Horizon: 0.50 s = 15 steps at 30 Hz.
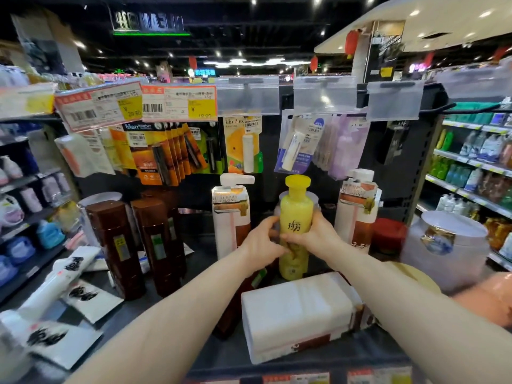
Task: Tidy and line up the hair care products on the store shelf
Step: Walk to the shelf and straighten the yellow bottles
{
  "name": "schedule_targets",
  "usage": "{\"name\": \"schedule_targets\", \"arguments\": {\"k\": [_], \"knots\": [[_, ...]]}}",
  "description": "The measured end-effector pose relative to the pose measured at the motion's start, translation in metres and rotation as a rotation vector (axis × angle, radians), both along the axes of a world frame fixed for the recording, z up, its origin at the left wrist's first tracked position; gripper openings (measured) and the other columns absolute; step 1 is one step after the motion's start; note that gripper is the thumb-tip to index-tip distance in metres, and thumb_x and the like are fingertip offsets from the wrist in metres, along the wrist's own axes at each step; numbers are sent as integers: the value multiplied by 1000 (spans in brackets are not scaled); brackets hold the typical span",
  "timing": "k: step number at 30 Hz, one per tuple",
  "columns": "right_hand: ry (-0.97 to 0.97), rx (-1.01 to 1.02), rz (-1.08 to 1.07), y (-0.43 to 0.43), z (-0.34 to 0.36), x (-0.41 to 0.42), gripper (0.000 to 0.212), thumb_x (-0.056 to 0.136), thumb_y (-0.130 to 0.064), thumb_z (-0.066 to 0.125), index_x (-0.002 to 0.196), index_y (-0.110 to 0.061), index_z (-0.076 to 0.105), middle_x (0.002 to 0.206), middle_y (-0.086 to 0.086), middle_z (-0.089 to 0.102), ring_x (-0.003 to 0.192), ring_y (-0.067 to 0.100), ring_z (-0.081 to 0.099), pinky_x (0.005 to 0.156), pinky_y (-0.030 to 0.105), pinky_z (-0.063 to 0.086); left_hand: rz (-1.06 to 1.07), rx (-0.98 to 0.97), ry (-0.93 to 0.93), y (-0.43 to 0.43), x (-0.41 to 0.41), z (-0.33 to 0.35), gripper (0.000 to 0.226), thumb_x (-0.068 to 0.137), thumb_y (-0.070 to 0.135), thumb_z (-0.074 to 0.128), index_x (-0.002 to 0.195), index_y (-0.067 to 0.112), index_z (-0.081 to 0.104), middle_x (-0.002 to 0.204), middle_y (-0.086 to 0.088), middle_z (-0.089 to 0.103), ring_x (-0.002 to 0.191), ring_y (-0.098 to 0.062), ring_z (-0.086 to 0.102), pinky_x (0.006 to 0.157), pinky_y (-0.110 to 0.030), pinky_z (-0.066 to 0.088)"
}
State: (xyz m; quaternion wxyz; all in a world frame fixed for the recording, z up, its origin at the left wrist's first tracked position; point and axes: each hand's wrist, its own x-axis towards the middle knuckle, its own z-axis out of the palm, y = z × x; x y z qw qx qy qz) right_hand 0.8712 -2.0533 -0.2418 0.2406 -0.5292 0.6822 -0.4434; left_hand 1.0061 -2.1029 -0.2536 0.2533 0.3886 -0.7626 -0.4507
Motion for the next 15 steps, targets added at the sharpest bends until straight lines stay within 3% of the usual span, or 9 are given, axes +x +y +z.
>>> {"name": "schedule_targets", "arguments": {"k": [4, 6, 10, 14, 15], "knots": [[52, -90, 41, 12, 12, 7, 70, 70, -19, 81, 127, -11, 42, 100, -3, 51, 95, 12, 52, 70, 19, 44, 40, -64, 33, 11, 8, 9, 73, 75, 13, 73, 136, 24, 34, 119, -1, 53, 109, -17, 55, 90, -34, 51], [97, -152, 92, 18, 19, 10, 75, 67, -22, 82, 130, -14, 41, 105, -4, 50, 102, 14, 52, 78, 25, 47, 65, -110, 84, 22, 11, 15, 75, 74, 12, 74, 135, 25, 32, 118, 3, 51, 112, -16, 53, 89, -32, 51], [102, -286, 179, 35, 33, 24, 75, 63, -18, 85, 127, -16, 44, 98, -13, 51, 101, 10, 51, 83, 27, 46, 164, -193, 208, 44, 22, 23, 78, 71, 4, 74, 132, 32, 33, 120, 4, 55, 114, -14, 54, 92, -33, 50], [11, -307, 298, 58, 43, 43, 75, 61, -17, 86, 124, -19, 46, 109, -2, 61, 101, 10, 58, 81, 27, 51, 203, -228, 300, 75, 45, 32, 72, 67, 2, 76, 117, 38, 38, 106, 10, 61, 98, -4, 61, 80, -20, 55], [-3, -302, 318, 66, 44, 49, 75, 60, -17, 86, 124, -20, 46, 110, -2, 61, 101, 10, 59, 80, 26, 52, 200, -217, 315, 85, 53, 34, 72, 65, 3, 77, 115, 39, 40, 105, 9, 62, 96, -4, 62, 80, -22, 56]]}}
